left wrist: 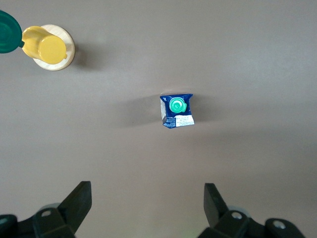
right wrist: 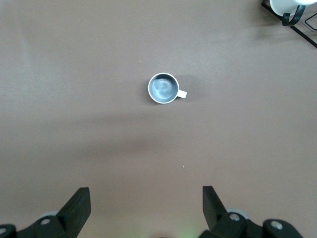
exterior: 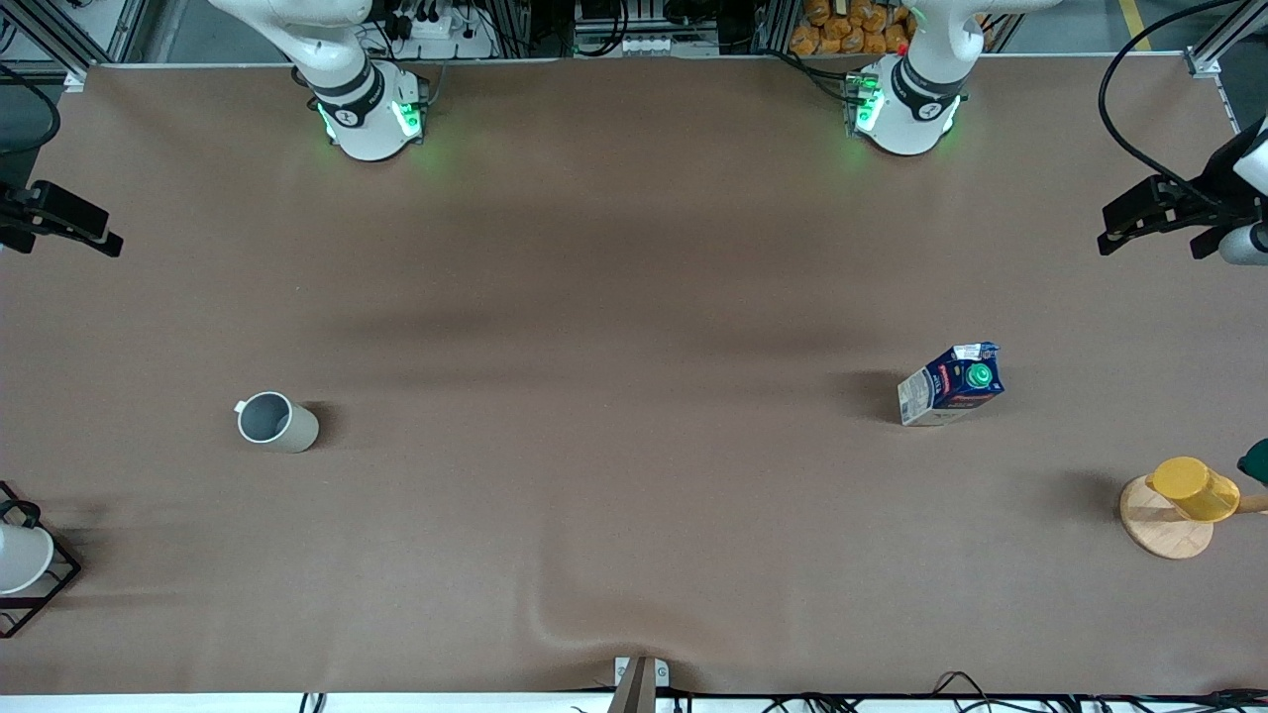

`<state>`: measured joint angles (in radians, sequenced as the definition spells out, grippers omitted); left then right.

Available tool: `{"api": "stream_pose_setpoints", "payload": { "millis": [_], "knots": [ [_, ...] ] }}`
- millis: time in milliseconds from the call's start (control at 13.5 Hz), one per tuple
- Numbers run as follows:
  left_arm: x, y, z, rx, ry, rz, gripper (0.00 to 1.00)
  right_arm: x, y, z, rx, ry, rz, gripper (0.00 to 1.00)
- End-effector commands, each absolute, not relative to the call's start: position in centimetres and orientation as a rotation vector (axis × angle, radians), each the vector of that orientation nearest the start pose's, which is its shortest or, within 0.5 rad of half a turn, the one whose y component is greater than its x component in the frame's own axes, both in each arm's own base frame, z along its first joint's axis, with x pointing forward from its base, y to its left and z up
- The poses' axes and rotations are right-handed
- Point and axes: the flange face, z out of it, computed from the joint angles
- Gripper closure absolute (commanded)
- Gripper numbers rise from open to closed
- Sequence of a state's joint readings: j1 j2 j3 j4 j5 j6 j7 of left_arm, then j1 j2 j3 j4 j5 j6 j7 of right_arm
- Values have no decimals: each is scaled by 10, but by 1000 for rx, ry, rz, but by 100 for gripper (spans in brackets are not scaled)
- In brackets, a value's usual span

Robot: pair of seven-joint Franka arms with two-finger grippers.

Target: Place milk next to cup

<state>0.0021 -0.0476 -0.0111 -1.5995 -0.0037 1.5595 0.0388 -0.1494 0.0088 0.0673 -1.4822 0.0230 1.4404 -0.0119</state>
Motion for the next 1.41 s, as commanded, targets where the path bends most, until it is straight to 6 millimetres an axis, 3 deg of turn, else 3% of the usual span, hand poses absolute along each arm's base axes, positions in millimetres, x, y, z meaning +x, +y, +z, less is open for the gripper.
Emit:
{"api": "stream_pose_setpoints", "payload": {
  "millis": [0, 445, 594, 1039, 1336],
  "knots": [
    [538, -7, 641, -3138, 79, -14, 0, 543, -48, 652, -3117, 131, 85, 0],
    [540, -5, 638, -3136, 110, -5, 0, 546, -46, 650, -3115, 121, 80, 0],
    [540, -4, 638, -3136, 108, -5, 0, 559, -41, 628, -3111, 100, 139, 0],
    [545, -1, 631, -3121, 103, 3, 0, 577, -40, 591, -3091, 72, 236, 0],
    [546, -1, 629, -3121, 103, 8, 0, 579, -40, 586, -3082, 75, 250, 0]
  ]
}}
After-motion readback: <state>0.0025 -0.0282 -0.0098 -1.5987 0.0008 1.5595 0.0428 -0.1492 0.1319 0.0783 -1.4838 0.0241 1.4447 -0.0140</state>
